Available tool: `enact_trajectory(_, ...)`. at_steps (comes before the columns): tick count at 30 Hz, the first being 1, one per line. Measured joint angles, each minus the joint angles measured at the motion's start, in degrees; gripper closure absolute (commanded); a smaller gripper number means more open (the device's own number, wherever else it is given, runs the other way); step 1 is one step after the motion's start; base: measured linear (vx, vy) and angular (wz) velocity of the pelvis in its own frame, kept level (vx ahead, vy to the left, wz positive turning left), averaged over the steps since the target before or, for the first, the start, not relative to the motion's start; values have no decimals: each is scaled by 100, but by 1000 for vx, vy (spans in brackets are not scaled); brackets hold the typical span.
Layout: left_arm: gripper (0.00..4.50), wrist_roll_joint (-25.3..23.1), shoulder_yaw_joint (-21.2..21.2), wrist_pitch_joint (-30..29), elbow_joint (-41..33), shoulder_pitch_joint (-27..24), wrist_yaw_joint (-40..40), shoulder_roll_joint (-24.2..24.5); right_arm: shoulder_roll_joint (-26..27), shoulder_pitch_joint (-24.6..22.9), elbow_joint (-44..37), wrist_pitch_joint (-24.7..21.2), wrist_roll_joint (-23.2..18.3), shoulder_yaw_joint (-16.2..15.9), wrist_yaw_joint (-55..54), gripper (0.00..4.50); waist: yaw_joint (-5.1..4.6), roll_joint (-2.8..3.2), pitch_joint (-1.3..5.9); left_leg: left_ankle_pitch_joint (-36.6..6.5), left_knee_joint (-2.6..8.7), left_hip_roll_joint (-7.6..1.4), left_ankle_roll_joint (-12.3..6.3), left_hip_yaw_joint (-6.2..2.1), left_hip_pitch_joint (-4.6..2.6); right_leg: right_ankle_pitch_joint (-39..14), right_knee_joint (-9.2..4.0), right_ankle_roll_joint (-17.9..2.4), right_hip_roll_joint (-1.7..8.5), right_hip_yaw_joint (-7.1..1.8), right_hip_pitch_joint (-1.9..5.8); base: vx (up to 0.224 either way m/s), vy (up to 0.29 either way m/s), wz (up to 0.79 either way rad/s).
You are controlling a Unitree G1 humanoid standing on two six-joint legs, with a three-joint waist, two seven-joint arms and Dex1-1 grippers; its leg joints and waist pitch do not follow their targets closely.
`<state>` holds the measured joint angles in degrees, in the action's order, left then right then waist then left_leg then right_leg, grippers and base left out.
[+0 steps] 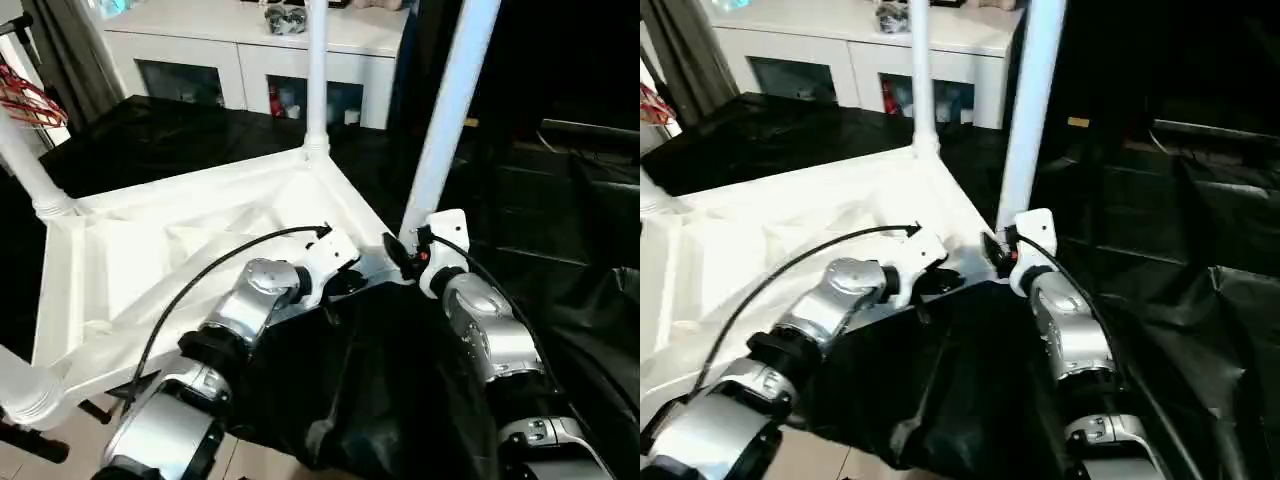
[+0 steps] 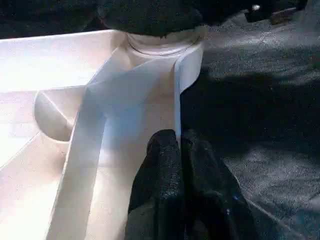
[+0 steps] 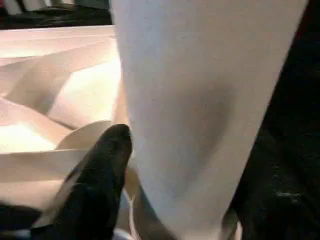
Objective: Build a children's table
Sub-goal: Rotate leg to tighten
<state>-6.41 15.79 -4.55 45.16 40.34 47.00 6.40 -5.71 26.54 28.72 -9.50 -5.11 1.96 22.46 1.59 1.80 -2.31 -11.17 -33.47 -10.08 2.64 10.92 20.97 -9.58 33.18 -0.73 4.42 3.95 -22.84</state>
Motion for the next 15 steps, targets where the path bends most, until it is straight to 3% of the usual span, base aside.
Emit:
enact_trajectory(1,450,1,2,3,-66,-29,75,31,-62,-17,-49,-25,1,-26,142,102,0,1,-1,0,3,0,0,0,0,0,0,0,-1,1,-7,0,0,0)
enact_trajectory(9,450,170,98,254,-534,-324,1082,507,-1081,-434,-566,-18,-31,-635,1940,102,46,4,0,0,-4,-2,-3,1,8,3,-4,-9,-1,0,-12,0,0,0)
enact_trajectory(15,450,335,160,381,-779,-491,1798,827,-1527,-676,-803,-12,-199,-814,2915,141,111,7,-6,-3,-9,-2,-5,8,13,3,-5,-9,0,-3,-14,0,0,0)
